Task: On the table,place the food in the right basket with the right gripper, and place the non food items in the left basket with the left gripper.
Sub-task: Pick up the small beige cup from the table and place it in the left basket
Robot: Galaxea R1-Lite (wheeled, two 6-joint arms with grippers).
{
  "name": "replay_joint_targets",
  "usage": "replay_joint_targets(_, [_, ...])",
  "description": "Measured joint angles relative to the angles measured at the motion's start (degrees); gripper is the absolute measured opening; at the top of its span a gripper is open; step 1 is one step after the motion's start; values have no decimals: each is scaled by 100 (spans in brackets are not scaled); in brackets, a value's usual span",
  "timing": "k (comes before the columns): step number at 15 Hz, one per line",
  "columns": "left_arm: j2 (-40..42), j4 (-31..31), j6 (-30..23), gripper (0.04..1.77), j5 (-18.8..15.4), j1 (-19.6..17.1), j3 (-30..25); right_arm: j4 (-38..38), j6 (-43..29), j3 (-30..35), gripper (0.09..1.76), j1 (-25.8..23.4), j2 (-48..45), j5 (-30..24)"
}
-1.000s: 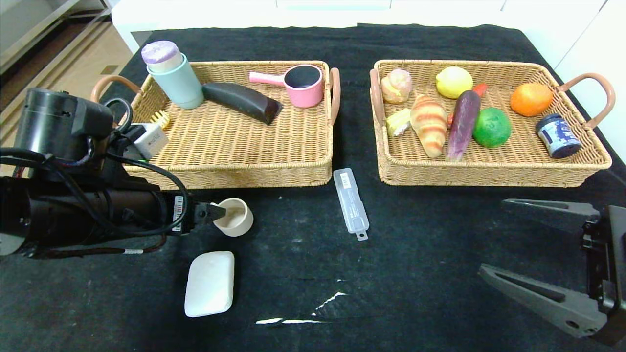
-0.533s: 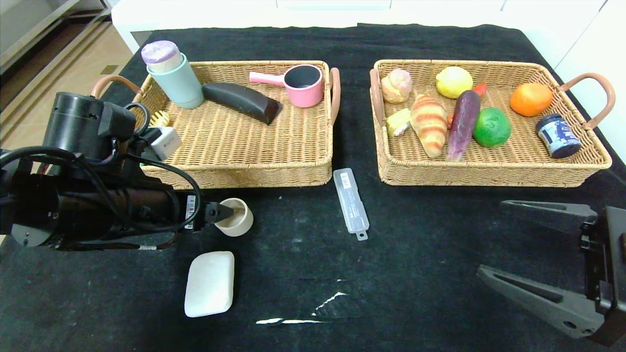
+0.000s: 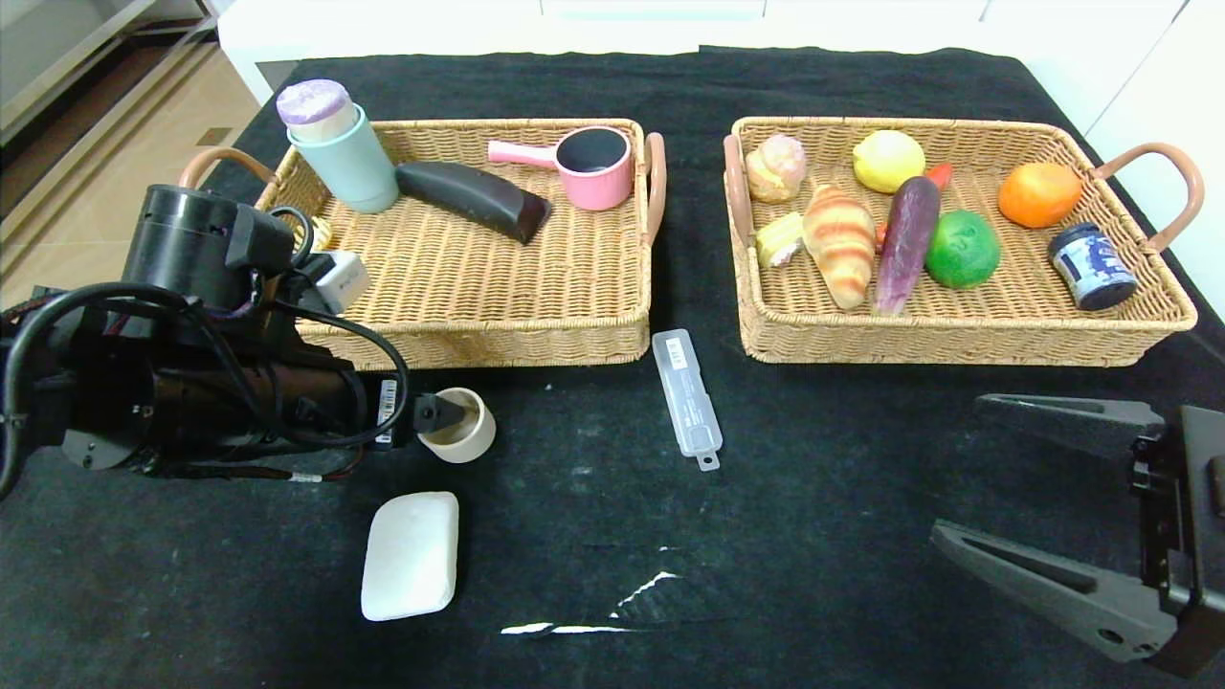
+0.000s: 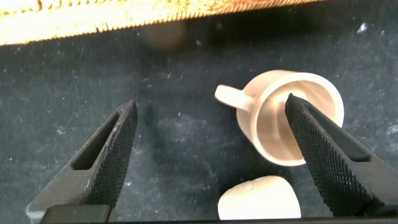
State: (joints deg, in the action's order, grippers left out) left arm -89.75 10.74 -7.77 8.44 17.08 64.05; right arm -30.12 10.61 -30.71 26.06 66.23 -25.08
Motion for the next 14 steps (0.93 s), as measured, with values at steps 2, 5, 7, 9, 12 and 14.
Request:
replay_joint_targets(2, [-33,0,0,172,-1,0,20,-6,5,0,170,-7,17,11])
replay_joint_targets(5, [-96,0,0,120,-6,0,26,-11,0,-5,170,-7,33,11])
replay_joint_targets(7, [-113,0,2,94,-6,6,28,-11,0,-5,170,-16,46,2])
replay_joint_targets(9, [-138,0,0,76,-12,6,17,-11,5,-5,170,-16,63,6])
replay_joint_targets(12, [-176,-5,9,21,-12,6,17,-16,5,-5,170,-22,88,11])
replay_joint_targets(14, [-190,-9,5,21,-10,6,1,-17,2,-5,170,-22,105,11])
